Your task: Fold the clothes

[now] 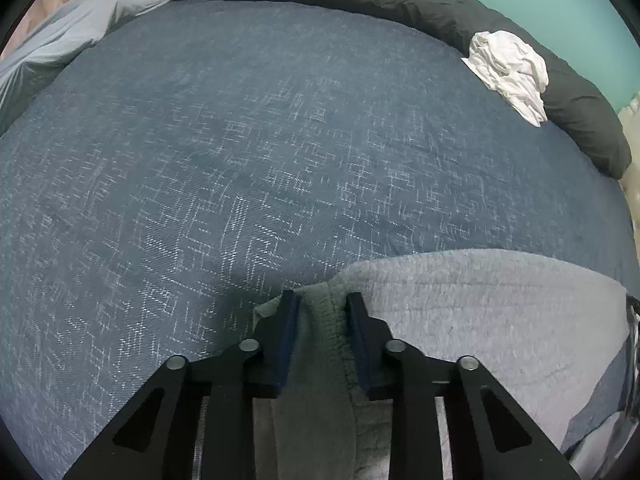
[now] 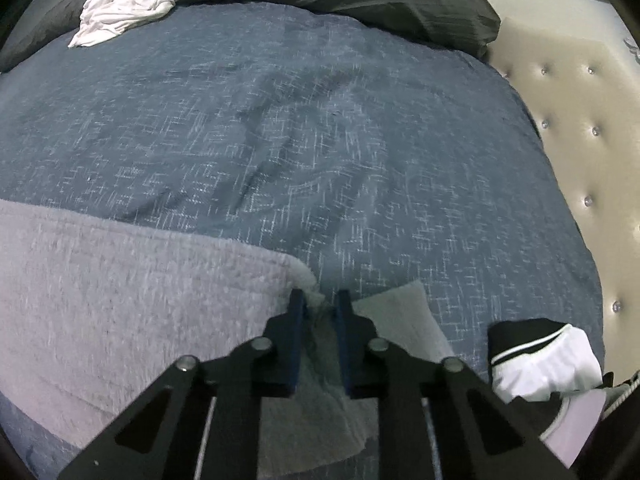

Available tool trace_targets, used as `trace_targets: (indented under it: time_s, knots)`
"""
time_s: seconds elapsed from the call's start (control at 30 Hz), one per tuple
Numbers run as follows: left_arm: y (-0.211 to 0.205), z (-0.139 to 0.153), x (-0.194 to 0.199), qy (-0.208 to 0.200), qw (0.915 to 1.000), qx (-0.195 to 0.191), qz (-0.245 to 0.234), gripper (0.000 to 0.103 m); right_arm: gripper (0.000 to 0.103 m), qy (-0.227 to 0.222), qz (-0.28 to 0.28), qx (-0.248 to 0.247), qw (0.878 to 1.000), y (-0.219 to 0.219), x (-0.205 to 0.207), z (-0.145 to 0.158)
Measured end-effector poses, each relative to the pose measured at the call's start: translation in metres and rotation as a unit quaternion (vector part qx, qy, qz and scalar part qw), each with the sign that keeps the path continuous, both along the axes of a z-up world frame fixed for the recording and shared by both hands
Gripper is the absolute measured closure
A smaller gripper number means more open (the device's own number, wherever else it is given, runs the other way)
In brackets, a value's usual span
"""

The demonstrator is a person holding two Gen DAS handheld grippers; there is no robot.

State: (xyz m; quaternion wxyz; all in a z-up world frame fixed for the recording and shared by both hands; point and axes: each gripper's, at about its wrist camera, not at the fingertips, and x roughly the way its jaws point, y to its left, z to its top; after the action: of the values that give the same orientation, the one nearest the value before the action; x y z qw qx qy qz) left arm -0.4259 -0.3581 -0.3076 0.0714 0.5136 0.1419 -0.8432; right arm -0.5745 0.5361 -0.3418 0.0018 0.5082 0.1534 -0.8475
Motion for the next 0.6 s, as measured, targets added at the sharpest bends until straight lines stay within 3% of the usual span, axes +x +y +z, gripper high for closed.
trace_targets:
  time_s: [0.33,0.6]
  knots:
    - [0.003,0.026,0.008,0.020,0.9997,-0.005,-0.011,0.086,0.096,0.044,0.003,-0.003,0.999,-0.003,0.018,0.030]
    - [0.012,0.062,0.026,0.045,0.9988,-0.004,-0.021,0.087,0.096,0.082,0.012,-0.021,0.996,-0.004,0.044,0.073]
